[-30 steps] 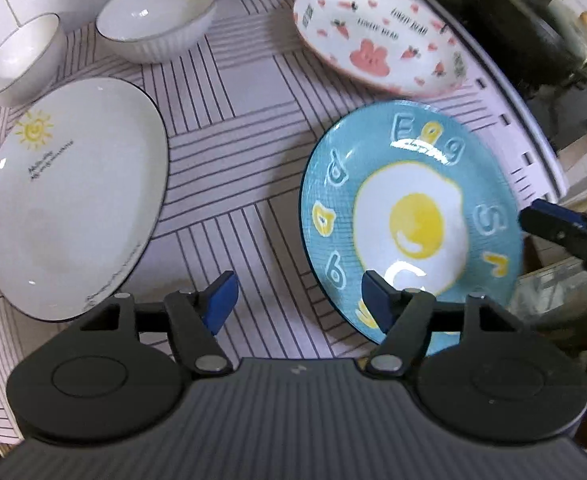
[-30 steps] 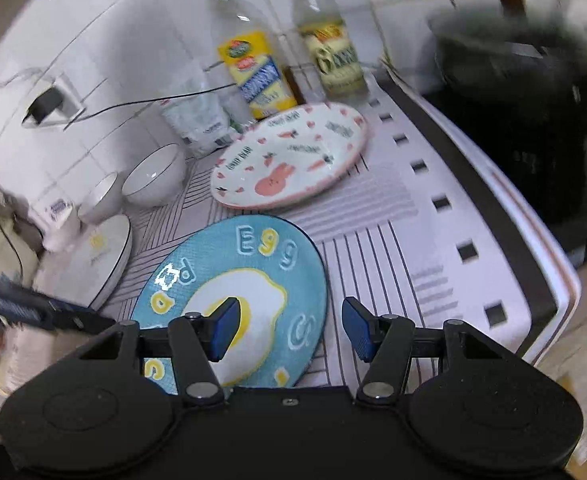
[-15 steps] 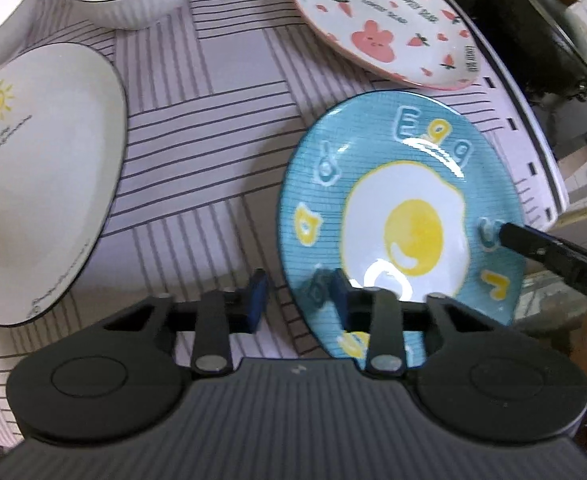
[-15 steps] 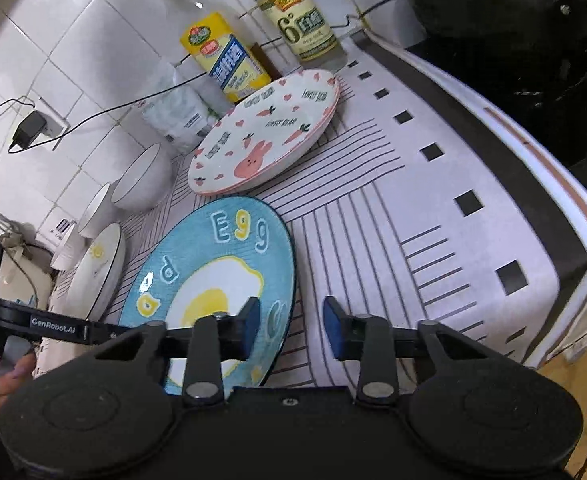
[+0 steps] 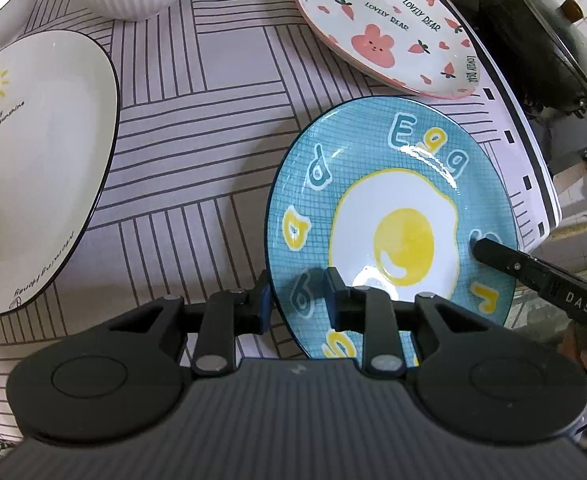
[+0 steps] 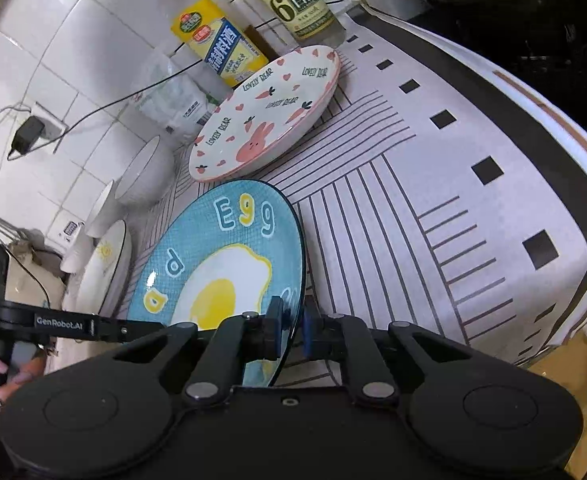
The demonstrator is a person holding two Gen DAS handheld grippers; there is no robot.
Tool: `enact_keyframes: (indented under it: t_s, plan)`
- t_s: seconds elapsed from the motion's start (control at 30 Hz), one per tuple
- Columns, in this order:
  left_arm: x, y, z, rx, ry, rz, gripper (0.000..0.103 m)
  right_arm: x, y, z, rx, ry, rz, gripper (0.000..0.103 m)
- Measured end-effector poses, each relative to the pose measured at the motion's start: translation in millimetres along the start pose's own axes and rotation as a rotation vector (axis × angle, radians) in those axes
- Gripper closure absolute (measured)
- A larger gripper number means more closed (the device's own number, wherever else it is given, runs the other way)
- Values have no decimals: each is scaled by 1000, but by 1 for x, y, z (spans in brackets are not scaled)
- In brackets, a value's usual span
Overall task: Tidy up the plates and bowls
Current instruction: 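Grasp the rim of the blue egg-print plate with the left tool, then carry the blue egg plate onto the white sun-print plate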
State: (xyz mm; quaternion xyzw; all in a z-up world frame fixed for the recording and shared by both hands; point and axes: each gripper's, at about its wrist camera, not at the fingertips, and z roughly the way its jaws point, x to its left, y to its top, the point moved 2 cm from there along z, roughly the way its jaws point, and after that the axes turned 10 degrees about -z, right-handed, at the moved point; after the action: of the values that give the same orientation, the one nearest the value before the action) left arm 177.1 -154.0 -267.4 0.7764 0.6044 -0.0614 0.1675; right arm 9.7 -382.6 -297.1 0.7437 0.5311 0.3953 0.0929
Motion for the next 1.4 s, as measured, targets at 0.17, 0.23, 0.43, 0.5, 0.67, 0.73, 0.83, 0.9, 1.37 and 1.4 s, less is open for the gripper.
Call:
enact_keyframes:
  t_s: [0.17, 0.23, 0.43, 0.5, 0.67, 0.73, 0.83, 0.9, 1.37, 1.4]
  plan:
    - [-1, -4, -11, -11, -4, 21, 78, 9, 5, -1, 32, -10, -47, 88]
    - [-3, -8, -17, -24, 2, 24, 78, 8, 8, -5, 27, 15, -40, 88]
    - [3, -20, -39, -54, 23, 12, 78, 22, 9, -10, 52, 52, -96, 88]
    - [8, -24, -46, -51, 33, -29, 78, 26, 8, -12, 51, 71, -93, 87]
    - [21, -36, -64, -80, 58, -81, 77, 48, 8, -14, 90, 100, -146, 86]
    - [27, -37, -72, -96, 68, -93, 78, 56, 10, -12, 106, 111, -144, 86]
    - [41, -37, -84, -122, 69, -125, 78, 69, 13, -7, 120, 139, -157, 85]
    - [53, -37, -92, -133, 68, -152, 78, 81, 17, -3, 132, 147, -193, 85]
    - [163, -11, -141, -204, 45, -329, 77, 191, 61, 57, 142, 230, -380, 84]
    - [169, -8, -143, -217, 49, -322, 77, 197, 65, 63, 142, 236, -392, 84]
